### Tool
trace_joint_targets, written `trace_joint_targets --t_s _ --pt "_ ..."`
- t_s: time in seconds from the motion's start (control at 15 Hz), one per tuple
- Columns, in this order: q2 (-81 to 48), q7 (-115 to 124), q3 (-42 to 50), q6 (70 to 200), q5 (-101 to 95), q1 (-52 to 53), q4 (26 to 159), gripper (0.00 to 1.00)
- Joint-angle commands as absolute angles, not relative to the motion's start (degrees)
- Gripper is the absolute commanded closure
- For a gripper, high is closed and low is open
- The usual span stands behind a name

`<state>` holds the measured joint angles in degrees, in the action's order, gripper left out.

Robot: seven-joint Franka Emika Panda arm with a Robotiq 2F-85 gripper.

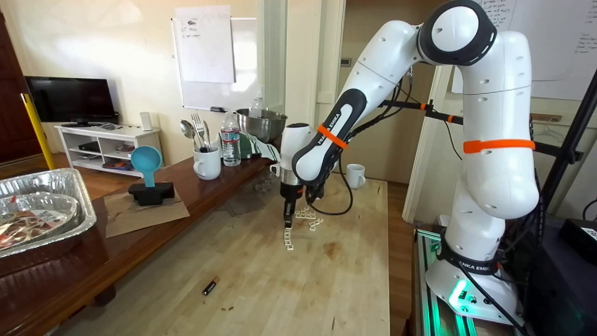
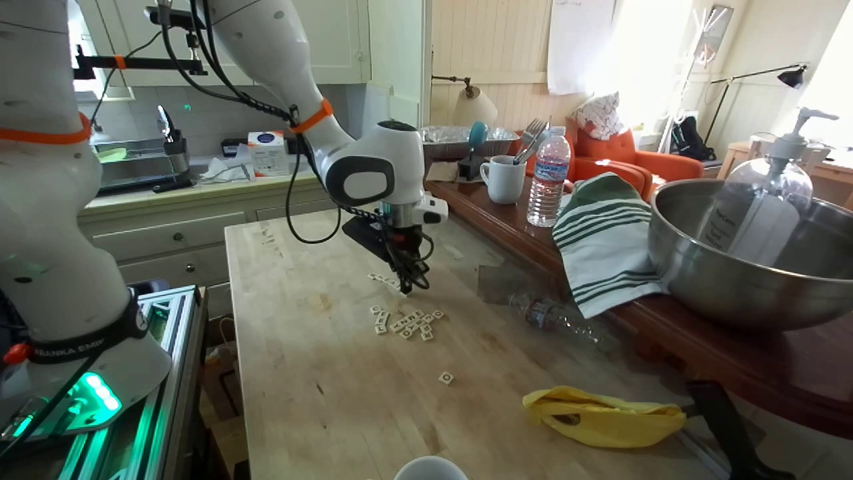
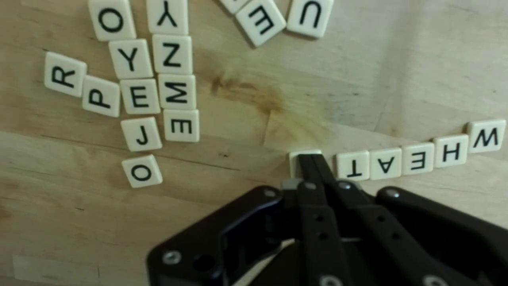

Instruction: Create the word 'Wheat'.

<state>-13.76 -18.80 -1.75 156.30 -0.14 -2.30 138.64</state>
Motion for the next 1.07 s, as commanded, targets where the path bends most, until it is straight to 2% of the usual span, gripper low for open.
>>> trace_joint_targets --t_s 0.0,0.53,1.0 --pt "-13.5 -16.5 0.5 158.5 -2.4 -3.4 141.6 1.0" --pt "-11.7 -13.5 6.0 158.0 -6.0 -5.4 143.2 1.0" --pt "-3.2 -14.6 2.2 155.7 -2.1 -4.5 143.5 1.0"
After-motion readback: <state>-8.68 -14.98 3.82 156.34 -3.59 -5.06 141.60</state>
